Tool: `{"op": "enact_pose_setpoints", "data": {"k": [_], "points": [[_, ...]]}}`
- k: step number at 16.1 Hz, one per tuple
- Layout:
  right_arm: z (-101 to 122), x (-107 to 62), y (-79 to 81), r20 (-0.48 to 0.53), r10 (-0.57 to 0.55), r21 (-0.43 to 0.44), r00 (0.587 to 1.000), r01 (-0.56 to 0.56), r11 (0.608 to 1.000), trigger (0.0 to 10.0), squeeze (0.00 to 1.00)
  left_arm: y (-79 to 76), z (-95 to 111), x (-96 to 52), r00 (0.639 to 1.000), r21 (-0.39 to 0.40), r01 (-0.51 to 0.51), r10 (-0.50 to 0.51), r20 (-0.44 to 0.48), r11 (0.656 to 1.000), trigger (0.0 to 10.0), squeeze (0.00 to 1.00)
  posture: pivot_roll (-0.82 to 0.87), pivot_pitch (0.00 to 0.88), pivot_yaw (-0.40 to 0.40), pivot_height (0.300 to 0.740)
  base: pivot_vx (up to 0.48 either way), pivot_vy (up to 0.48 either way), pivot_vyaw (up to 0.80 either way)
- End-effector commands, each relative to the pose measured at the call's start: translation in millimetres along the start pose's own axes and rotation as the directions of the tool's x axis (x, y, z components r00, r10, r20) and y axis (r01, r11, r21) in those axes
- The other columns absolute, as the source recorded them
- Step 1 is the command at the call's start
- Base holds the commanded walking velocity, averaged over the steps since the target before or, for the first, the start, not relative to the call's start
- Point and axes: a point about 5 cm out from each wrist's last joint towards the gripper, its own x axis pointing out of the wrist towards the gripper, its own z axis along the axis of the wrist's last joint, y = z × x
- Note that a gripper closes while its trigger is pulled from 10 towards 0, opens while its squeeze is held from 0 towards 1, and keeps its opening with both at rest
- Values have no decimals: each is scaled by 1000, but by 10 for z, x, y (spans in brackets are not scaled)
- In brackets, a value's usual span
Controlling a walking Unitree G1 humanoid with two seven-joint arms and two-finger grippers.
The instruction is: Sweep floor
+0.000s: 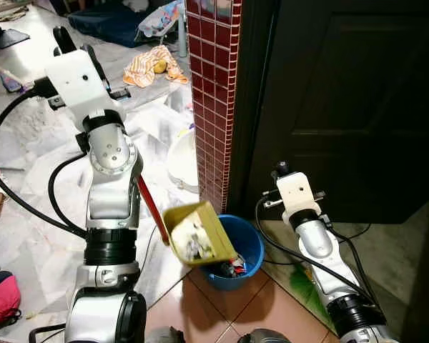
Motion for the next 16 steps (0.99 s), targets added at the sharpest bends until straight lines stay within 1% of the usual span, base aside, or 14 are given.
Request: {"op": "enact_pose_setpoints", "data": {"k": [1, 2, 3, 5, 6, 7, 8, 9, 10, 11, 13, 14, 15, 16], "points": [[108, 63, 4, 47, 1, -5, 999, -1, 1000, 10000, 0, -81, 242, 51, 990, -2, 26, -25, 138, 1000, 10000, 0, -67, 0, 59, 740, 0, 0, 0], [116, 70, 12, 49, 1, -4, 999, -1, 1000, 10000, 0, -122, 264, 27, 988, -2, 37, -36, 152, 999, 10000, 0, -66, 0, 61, 740, 0, 0, 0], [122, 73, 20, 53, 1, -1, 999, -1, 1000, 10000, 0, -207, 258, -30, 984, -5, 81, -79, 161, 997, 10000, 0, -63, 0, 62, 740, 0, 0, 0], [127, 78, 29, 54, 0, 0, 999, 0, 1000, 10000, 0, -338, 201, -149, 980, -13, 140, -137, 148, 990, 10000, 0, -65, 0, 66, 740, 0, 0, 0], [133, 80, 31, 57, -2, 1, 998, 2, 1000, 10000, 0, -436, 169, -249, 974, -29, 182, -177, 139, 983, 10000, 0, -67, 0, 68, 740, 0, 0, 0], [133, 82, 26, 57, -6, 1, 998, 6, 1000, 10000, 0, -527, 150, -326, 966, -46, 231, -224, 126, 972, 10000, 0, -67, 0, 69, 740, 0, 0, 0], [134, 86, 23, 57, -11, 2, 998, 11, 1000, 10000, 0, -646, 158, -395, 939, -73, 326, -314, 141, 943, 10000, 0, -66, 0, 75, 740, 0, 0, 0], [135, 87, 25, 57, -12, 2, 998, 12, 1000, 10000, 0, -667, 159, -410, 933, -69, 341, -328, 151, 938, 10000, 0, -66, 0, 77, 740, 0, 0, 0], [134, 87, 26, 57, -15, 3, 998, 15, 1000, 10000, 0, -746, 176, -490, 895, -79, 427, -409, 176, 901, 10000, 0, -66, 0, 79, 740, 0, 0, 0], [137, 89, 27, 58, -19, 4, 998, 19, 1000, 10000, 0, -794, 183, -550, 866, -76, 481, -460, 195, 874, 10000, 0, -66, 0, 80, 740, 0, 0, 0], [149, 90, 42, 62, -19, 6, 998, 19, 1000, 10000, 0, -904, 232, -713, 753, -76, 641, -606, 256, 764, 10000, 0, -66, 0, 79, 740, 0, 0, 0], [154, 91, 44, 64, -18, 6, 998, 18, 1000, 10000, 0, -922, 239, -745, 730, -68, 666, -630, 266, 743, 10000, 0, -63, 0, 78, 740, 0, 0, 0], [152, 86, 45, 66, -17, 5, 998, 17, 1000, 10000, 0, -947, 245, -819, 672, -54, 724, -684, 285, 688, 10000, 0, -64, 0, 79, 740, 0, 0, 0], [140, 83, 32, 64, -18, 2, 998, 18, 1000, 10000, 0, -961, 228, -916, 604, -43, 783, -742, 293, 620, 10000, 0, -66, 0, 82, 740, 0, 0, 0]]}}
